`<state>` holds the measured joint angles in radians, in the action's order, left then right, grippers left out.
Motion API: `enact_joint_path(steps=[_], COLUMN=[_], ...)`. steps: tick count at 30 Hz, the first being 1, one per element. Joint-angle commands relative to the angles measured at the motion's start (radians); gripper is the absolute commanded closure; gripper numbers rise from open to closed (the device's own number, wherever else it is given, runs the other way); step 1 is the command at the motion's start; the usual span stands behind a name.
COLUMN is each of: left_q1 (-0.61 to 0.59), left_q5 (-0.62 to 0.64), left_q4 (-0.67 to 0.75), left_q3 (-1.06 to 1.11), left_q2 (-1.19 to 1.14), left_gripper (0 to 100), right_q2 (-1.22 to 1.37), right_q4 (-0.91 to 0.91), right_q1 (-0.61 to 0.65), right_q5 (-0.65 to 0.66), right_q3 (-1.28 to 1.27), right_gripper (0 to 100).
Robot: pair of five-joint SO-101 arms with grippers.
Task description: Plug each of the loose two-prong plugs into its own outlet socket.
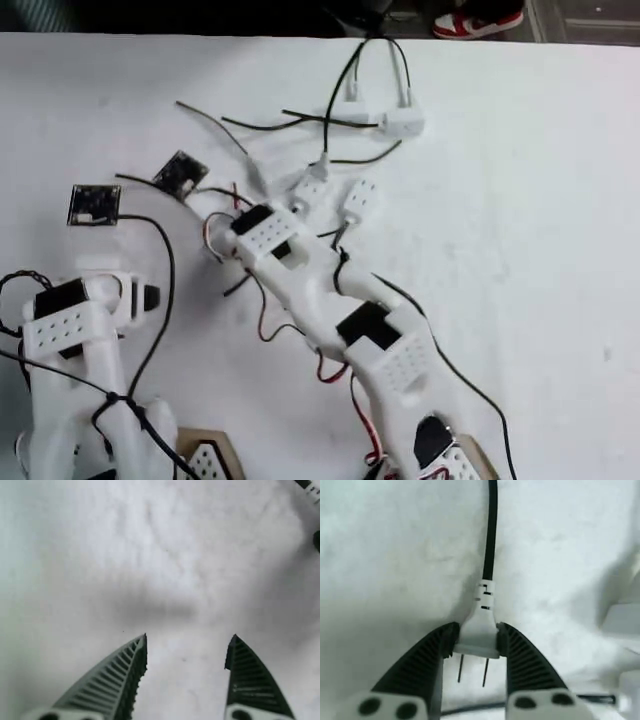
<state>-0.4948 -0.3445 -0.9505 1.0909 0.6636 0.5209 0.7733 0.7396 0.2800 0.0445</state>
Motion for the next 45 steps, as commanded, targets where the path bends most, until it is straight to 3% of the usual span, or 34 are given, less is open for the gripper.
enact_joint_path(steps=[1,12,15,19,23,25,29,45], left_q1=[-0.007,-0.007,-0.007,-0.007,-0.007,-0.005,-0.005,-0.005], left_q5=[0.008,0.008,0.008,0.008,0.009,0.009,0.009,0.009], left_q4=[0.015,0.015,0.015,0.015,0.015,0.015,0.017,0.017], left_q3=[-0.005,-0.005,-0.005,-0.005,-0.005,-0.005,-0.005,-0.005], left_q2=[0.033,0.033,0.033,0.033,0.033,0.033,0.033,0.033], left_gripper=[74,74,74,74,74,74,74,74], right_q2=[-0.186,-0.549,-0.570,-0.585,-0.596,-0.598,-0.598,-0.558], right_q4=[0.127,0.667,0.742,0.710,0.565,0.516,0.555,0.483], right_q1=[-0.039,-0.277,-0.344,-0.429,-0.466,-0.464,-0.464,-0.544], right_q5=[0.002,0.003,0.069,0.147,0.176,0.170,0.170,0.181], right_q3=[0.031,0.020,-0.057,-0.249,-0.411,-0.460,-0.470,-0.456], right_gripper=[98.1,98.1,98.1,98.1,97.8,93.5,81.8,83.3])
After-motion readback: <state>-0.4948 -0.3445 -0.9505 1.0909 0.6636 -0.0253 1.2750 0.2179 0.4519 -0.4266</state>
